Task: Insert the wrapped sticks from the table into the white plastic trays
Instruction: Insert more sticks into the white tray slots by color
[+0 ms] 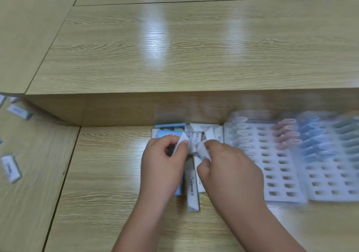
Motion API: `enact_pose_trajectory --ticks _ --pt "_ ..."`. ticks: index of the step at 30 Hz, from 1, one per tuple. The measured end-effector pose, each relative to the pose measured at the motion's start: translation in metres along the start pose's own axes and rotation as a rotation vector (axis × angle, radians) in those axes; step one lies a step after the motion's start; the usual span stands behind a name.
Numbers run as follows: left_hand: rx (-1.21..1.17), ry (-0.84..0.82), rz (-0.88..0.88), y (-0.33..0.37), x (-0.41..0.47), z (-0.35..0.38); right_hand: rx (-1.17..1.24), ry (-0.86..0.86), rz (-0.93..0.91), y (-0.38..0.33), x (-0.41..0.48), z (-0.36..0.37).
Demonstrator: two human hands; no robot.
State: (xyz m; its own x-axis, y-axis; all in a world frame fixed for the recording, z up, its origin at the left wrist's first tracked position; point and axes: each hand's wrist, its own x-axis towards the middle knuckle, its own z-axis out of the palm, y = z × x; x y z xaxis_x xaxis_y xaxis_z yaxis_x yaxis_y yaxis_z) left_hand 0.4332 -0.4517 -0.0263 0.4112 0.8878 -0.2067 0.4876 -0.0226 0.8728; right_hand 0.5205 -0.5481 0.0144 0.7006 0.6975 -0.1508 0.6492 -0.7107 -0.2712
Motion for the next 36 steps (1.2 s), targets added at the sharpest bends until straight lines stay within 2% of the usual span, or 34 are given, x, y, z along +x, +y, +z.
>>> enact_pose_trajectory --ticks 5,9,14,17,27,34,36 --pt "-0.137 -0.021 0.082 0.028 -0.008 -0.011 0.522 0.092 0.018 0.016 -0.013 -0.015" --pt "-0.205 -0.105 0.171 0.051 -0.023 -0.015 0.872 0.189 0.015 0.045 -0.028 -0.028" --pt "-0.138 -0.179 0.312 0.058 -0.05 -0.004 1.003 0.241 0.076 0.099 -0.038 -0.029" --pt "-0.142 -0.224 0.303 0.054 -0.06 0.011 0.968 0.213 0.047 0.11 -0.036 -0.024" --pt "-0.029 -0.191 0.261 0.034 -0.059 0.043 0.821 0.151 -0.015 0.112 -0.025 -0.003" --pt "0.024 -0.198 0.305 0.03 -0.058 0.047 0.375 0.197 -0.153 0.112 -0.022 -0.001" --pt "0.015 -0.191 0.312 0.029 -0.059 0.047 0.338 0.187 -0.158 0.112 -0.021 0.0"
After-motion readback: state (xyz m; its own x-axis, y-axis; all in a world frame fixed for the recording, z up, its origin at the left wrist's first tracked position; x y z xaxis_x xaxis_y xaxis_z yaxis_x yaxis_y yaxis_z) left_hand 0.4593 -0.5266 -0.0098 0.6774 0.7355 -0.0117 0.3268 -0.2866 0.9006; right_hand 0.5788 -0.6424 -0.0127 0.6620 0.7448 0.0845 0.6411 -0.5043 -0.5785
